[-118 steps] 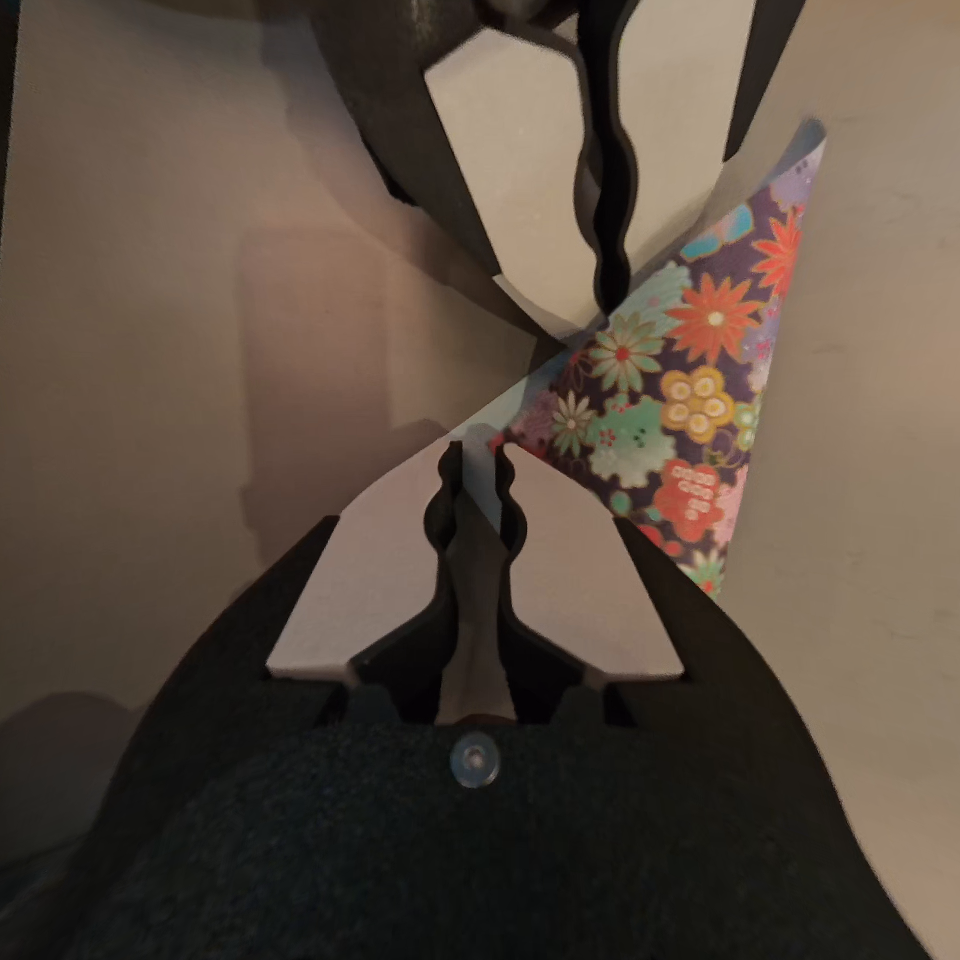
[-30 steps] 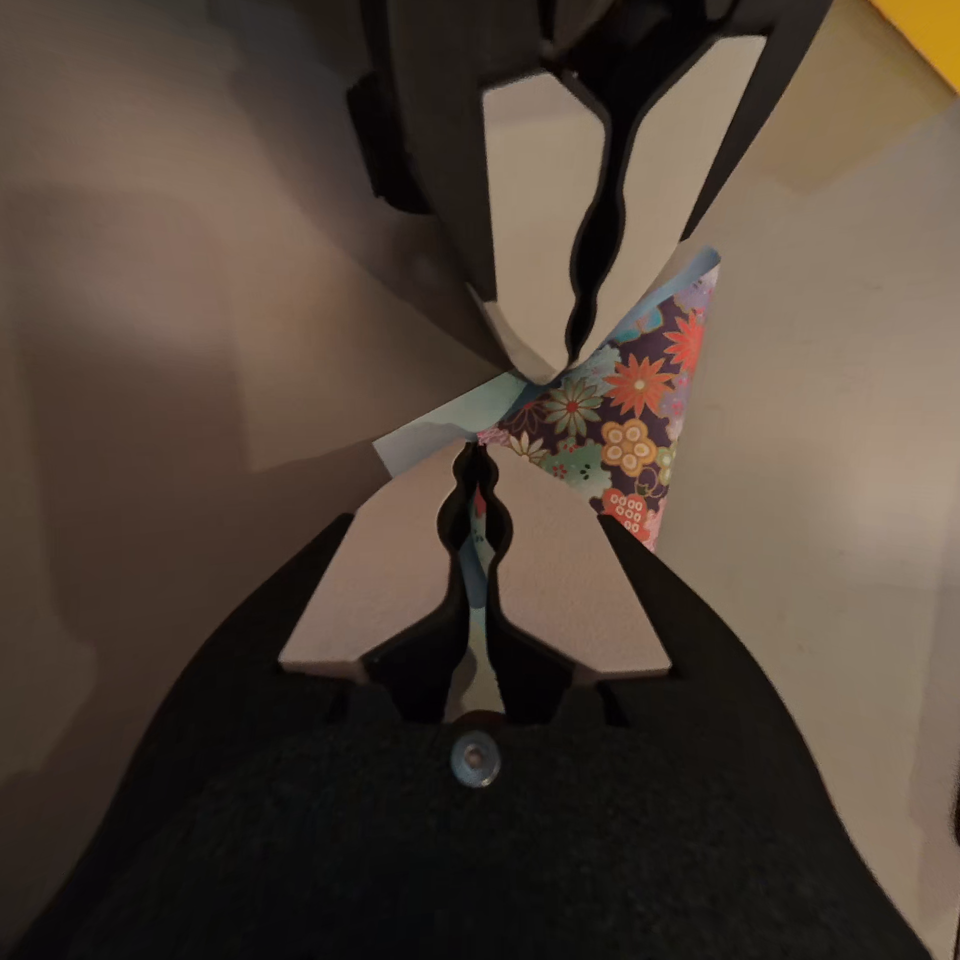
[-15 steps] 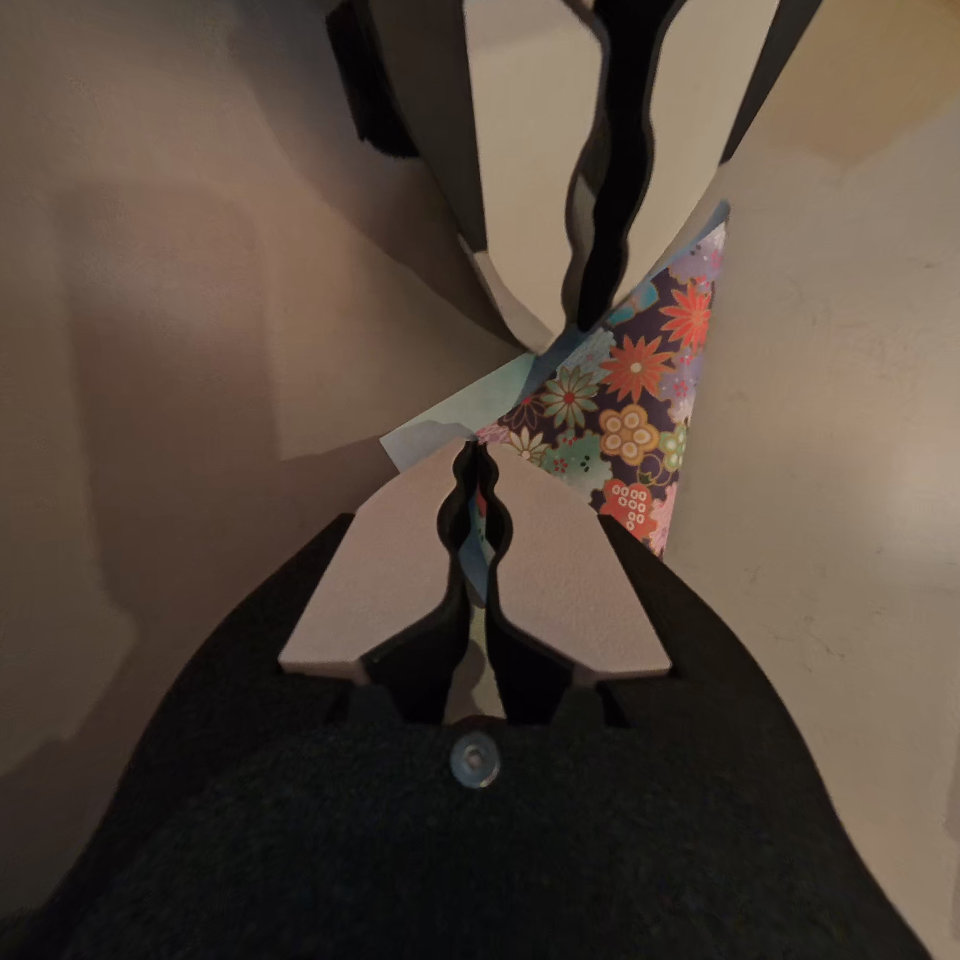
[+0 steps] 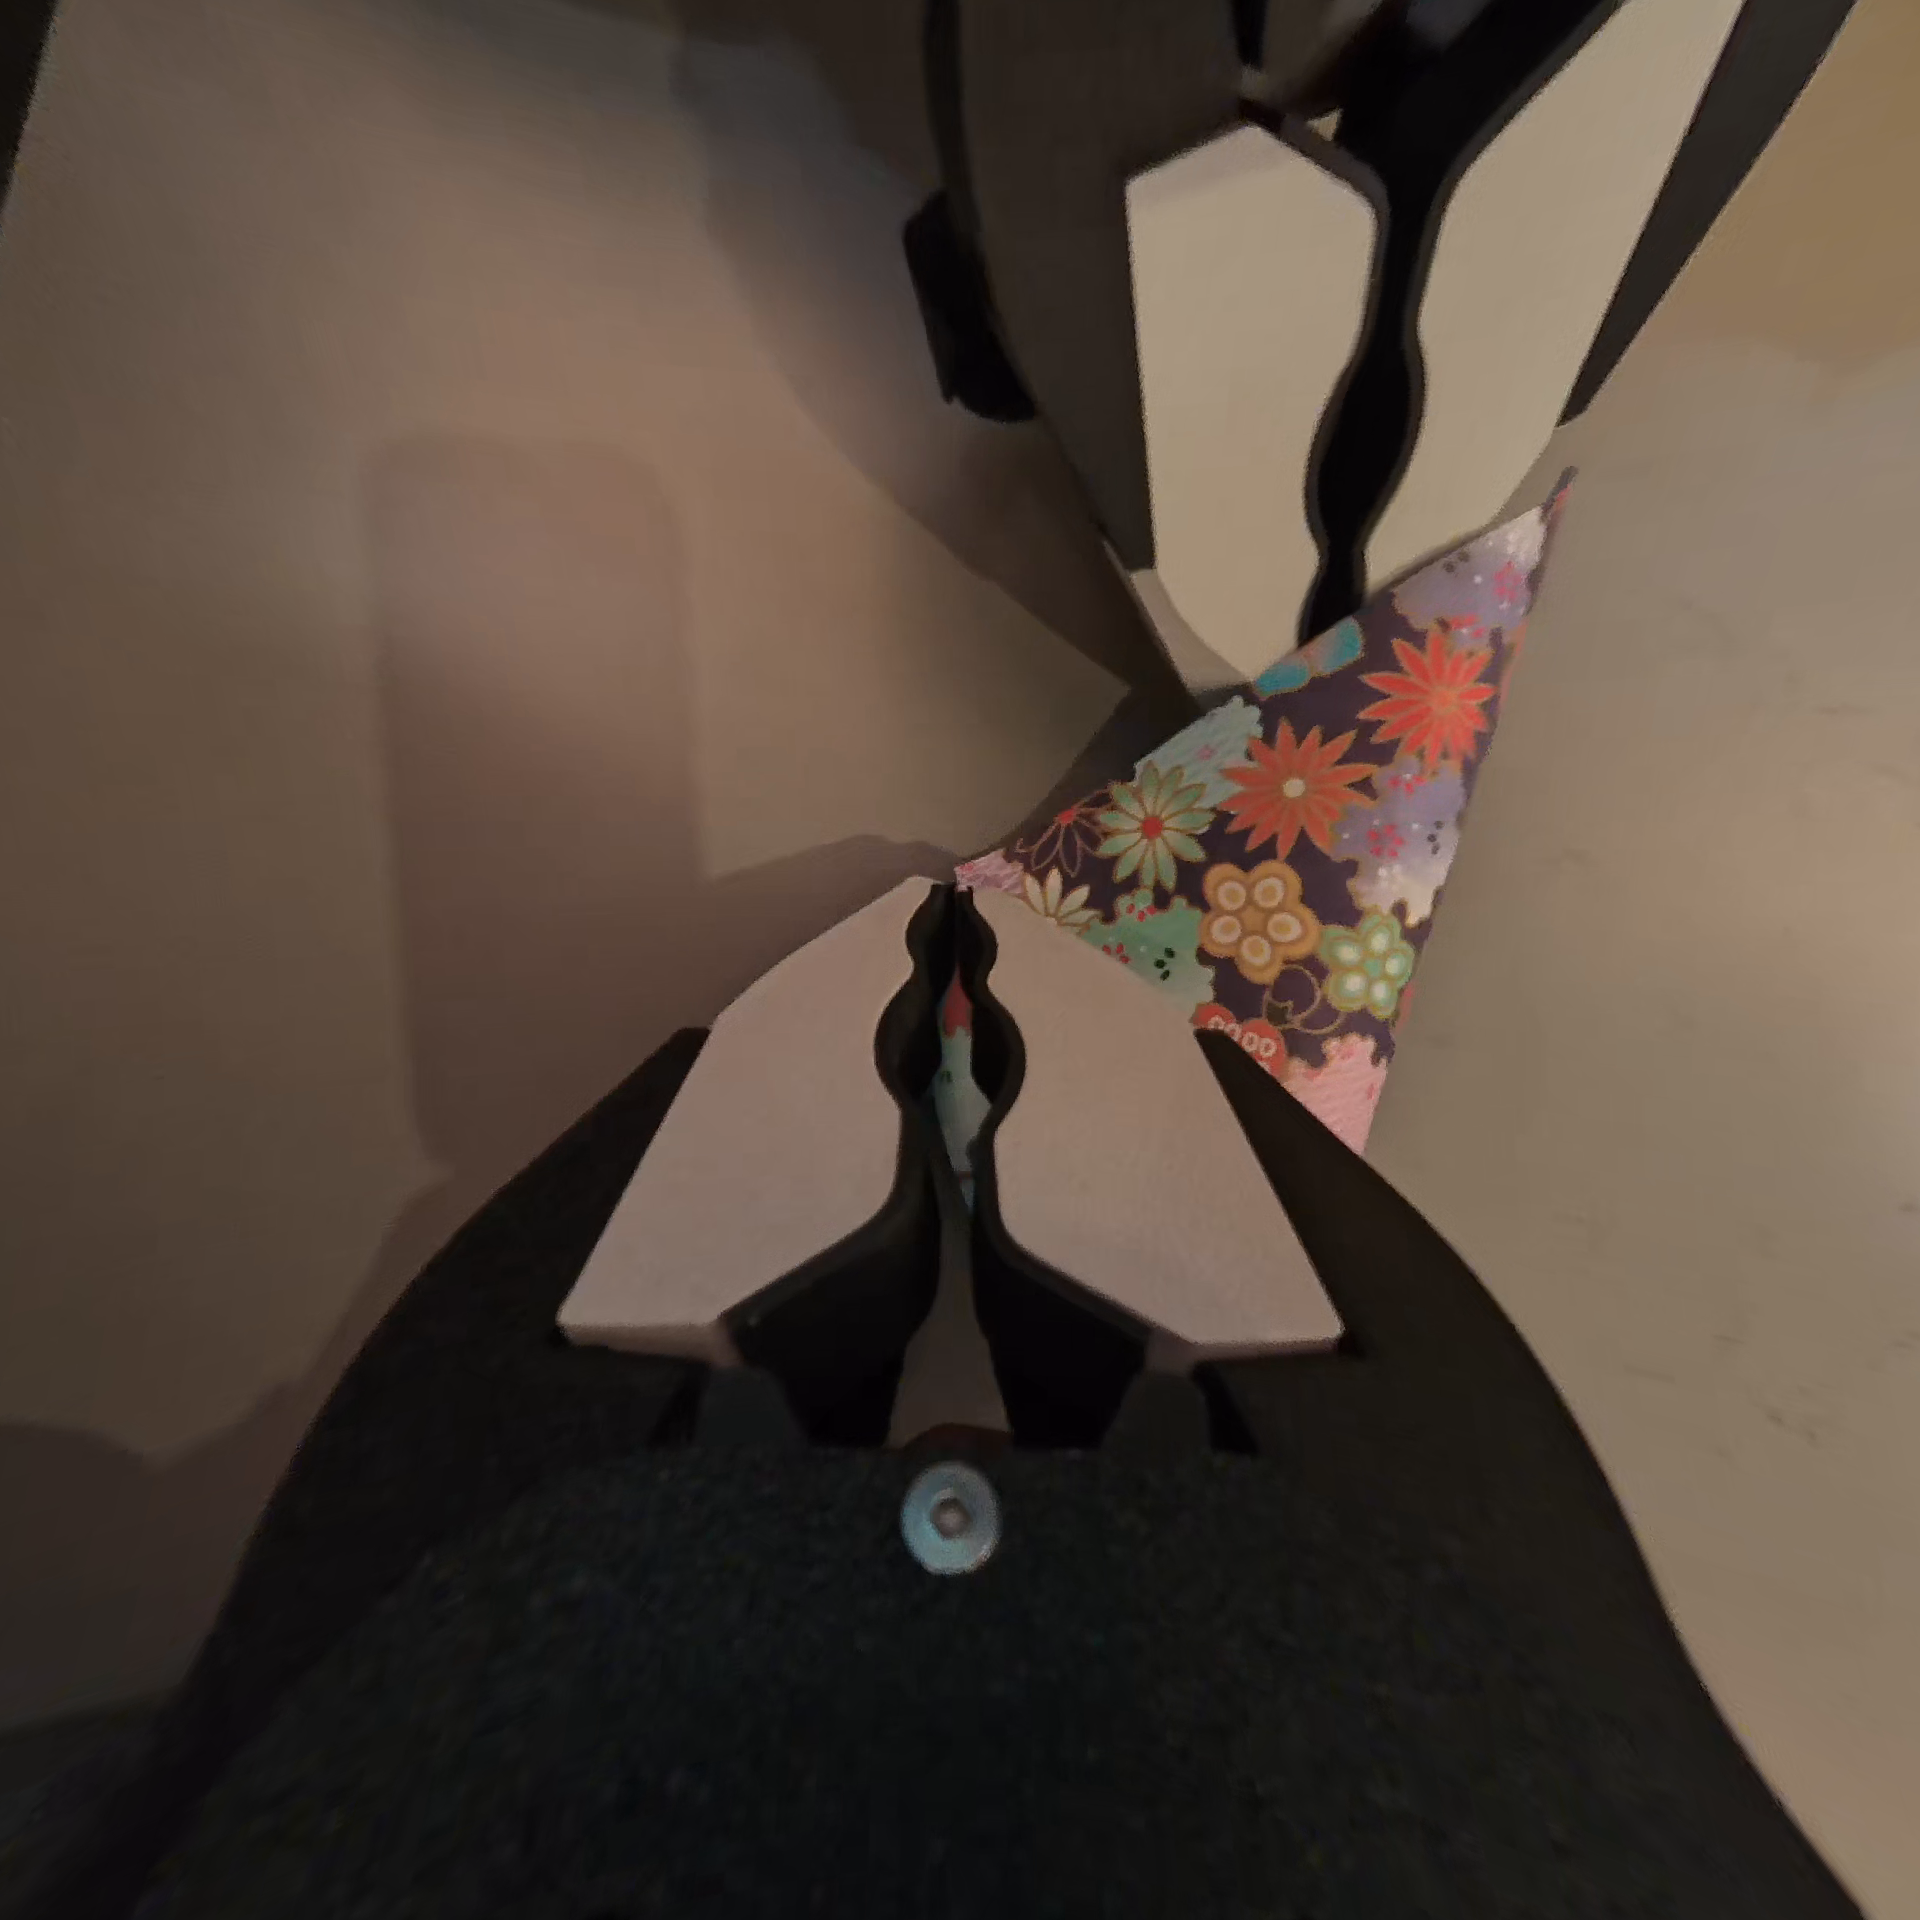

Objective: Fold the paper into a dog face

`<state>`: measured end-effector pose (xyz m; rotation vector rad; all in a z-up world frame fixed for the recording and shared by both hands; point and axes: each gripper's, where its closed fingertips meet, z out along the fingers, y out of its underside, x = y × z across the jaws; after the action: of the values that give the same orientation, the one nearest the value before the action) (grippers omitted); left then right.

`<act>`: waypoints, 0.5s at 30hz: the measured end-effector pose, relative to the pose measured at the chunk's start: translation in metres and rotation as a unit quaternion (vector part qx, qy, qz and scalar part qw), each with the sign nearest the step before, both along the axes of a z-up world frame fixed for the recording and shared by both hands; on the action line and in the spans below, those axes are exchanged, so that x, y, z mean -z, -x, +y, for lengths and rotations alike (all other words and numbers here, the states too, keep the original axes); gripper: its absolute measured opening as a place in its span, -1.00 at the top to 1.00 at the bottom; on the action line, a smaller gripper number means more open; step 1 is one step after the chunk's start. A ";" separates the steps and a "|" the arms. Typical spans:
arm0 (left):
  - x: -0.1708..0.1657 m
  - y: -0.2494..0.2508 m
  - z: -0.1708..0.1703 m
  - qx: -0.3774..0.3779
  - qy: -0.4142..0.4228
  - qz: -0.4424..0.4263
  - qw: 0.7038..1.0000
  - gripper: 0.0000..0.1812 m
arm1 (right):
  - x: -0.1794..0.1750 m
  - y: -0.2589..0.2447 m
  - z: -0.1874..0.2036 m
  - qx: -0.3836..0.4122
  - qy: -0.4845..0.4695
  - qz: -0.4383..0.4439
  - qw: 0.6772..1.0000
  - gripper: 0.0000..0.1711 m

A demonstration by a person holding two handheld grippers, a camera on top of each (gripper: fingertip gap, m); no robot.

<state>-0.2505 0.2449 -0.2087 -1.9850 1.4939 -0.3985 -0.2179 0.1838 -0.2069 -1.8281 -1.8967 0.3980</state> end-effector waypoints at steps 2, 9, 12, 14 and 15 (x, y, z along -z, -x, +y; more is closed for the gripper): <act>0.000 0.000 0.000 -0.002 0.001 -0.001 1.000 1.00 | 0.004 -0.003 -0.001 0.004 -0.001 -0.007 1.000 1.00; 0.000 -0.001 -0.001 0.002 -0.001 0.004 1.000 1.00 | 0.005 -0.016 0.008 0.019 -0.004 -0.018 1.000 1.00; 0.000 0.000 -0.002 0.005 0.001 0.006 1.000 1.00 | 0.001 -0.020 0.012 0.025 -0.017 -0.018 0.999 1.00; 0.000 0.000 -0.002 0.005 0.005 0.007 1.000 1.00 | -0.007 -0.021 0.015 0.035 -0.011 -0.004 0.999 1.00; 0.000 0.002 -0.003 0.005 0.009 0.008 1.000 1.00 | -0.013 -0.020 0.017 0.043 -0.010 0.007 0.999 1.00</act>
<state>-0.2522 0.2423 -0.2091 -1.9992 1.5155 -0.4019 -0.1975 0.2008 -0.1941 -1.8811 -1.8004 0.3604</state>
